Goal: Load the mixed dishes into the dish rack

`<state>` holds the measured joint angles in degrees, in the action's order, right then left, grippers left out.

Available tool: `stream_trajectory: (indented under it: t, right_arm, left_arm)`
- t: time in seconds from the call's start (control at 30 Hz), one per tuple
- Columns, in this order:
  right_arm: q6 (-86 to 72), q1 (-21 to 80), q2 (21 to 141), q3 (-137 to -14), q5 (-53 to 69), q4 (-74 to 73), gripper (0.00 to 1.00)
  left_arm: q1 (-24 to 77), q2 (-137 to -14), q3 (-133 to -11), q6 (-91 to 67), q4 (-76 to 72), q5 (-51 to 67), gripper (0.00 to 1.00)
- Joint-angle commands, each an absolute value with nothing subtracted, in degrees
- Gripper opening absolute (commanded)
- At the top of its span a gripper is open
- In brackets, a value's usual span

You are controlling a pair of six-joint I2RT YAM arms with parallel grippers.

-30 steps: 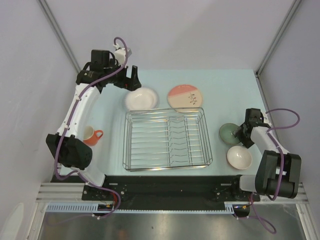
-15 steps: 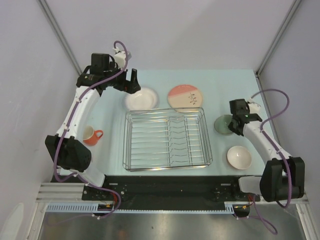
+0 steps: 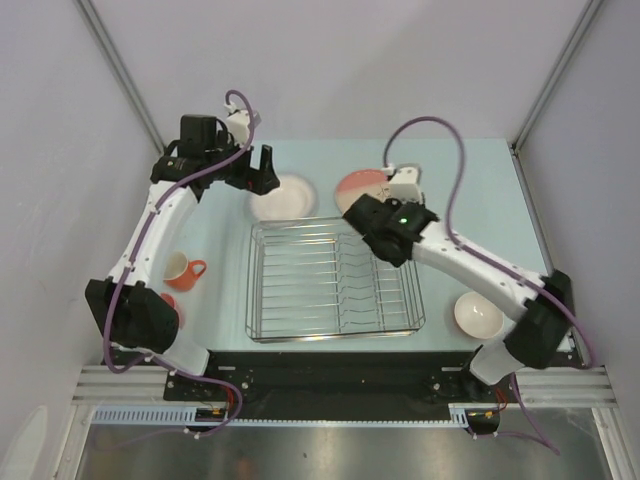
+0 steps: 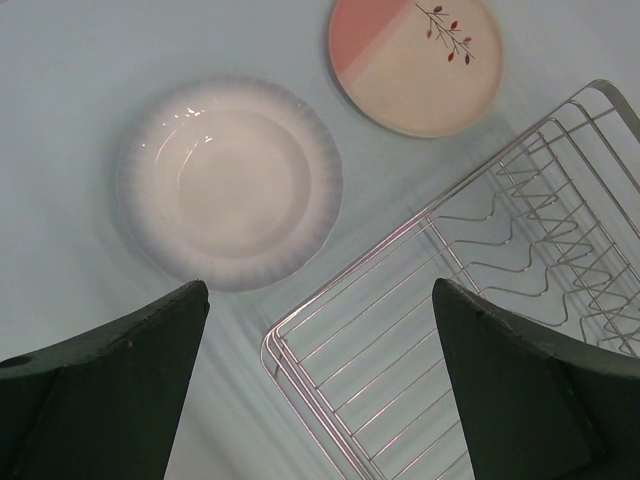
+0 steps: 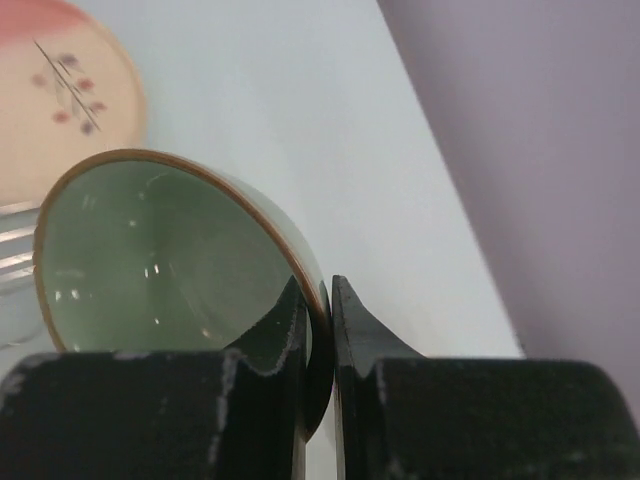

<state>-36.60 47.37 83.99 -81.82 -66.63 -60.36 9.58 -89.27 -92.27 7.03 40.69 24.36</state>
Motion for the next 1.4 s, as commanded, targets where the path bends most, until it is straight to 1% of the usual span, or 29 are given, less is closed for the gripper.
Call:
stream_trajectory:
  t: [0.0,0.03,0.07,0.33,0.53,0.7,0.9,0.93,1.0,1.1,1.13,1.17,1.27,1.3,1.33,1.37]
  right_arm:
    - [-50.8,50.4,94.7,-87.4,-81.5,-81.2,0.00]
    - [-54.5,50.8,96.7,-88.6,-82.1,-85.0,0.00]
    - [-54.0,51.1,99.6,-89.3,-83.0,-87.1,0.00]
    - [-53.9,53.9,105.1,-90.4,-83.1,-86.9,0.00]
    - [-55.0,54.4,109.1,-87.9,-82.3,-86.8,0.00]
    - [-56.8,54.6,110.7,-85.0,-82.0,-86.8,0.00]
    - [-57.3,55.1,112.2,-85.5,-81.6,-86.7,0.00]
    - [-57.4,55.2,112.6,-85.7,-81.4,-86.7,0.04]
    - [-57.9,55.8,113.3,-85.8,-80.9,-86.7,0.17]
    - [-58.5,56.7,113.8,-86.0,-80.3,-86.7,0.30]
    - [-58.6,57.0,113.7,-86.1,-80.2,-86.7,0.39]
    - [-58.7,57.0,113.6,-86.3,-79.8,-86.7,0.41]
    - [-58.4,57.4,112.7,-87.2,-79.6,-86.7,0.55]
    - [-58.0,57.2,111.9,-87.4,-79.5,-86.7,0.59]
    - [-57.8,57.3,111.4,-88.0,-79.5,-86.7,0.67]
    - [-57.7,57.2,110.8,-88.4,-79.2,-86.7,0.71]
  left_arm:
    - [9.1,-85.1,-91.0,7.7,38.0,24.7,1.00]
    - [9.1,-84.6,-90.7,7.7,37.9,24.7,1.00]
    - [9.1,-84.2,-90.0,7.8,37.8,24.6,1.00]
    - [8.7,-82.9,-88.2,8.3,37.1,25.0,1.00]
    - [8.2,-82.6,-88.0,8.7,36.8,24.9,1.00]
    - [7.5,-82.4,-87.4,8.8,36.5,24.7,1.00]
    - [6.8,-82.2,-86.4,8.6,35.9,25.4,1.00]
    - [6.7,-82.2,-86.3,8.7,35.9,25.5,1.00]
    - [6.5,-82.0,-86.2,8.7,35.8,25.4,1.00]
    - [6.3,-81.9,-86.1,8.8,35.7,25.5,1.00]
    - [6.2,-81.9,-86.1,9.0,35.7,25.5,1.00]
    - [6.2,-81.8,-86.1,9.0,35.6,25.4,1.00]
    - [6.1,-81.8,-86.4,9.0,35.6,25.5,1.00]
    - [6.1,-81.9,-86.4,8.9,35.5,25.7,1.00]
    - [6.1,-81.9,-86.5,8.7,35.3,25.8,1.00]
    - [6.1,-82.0,-86.6,8.6,35.2,25.9,1.00]
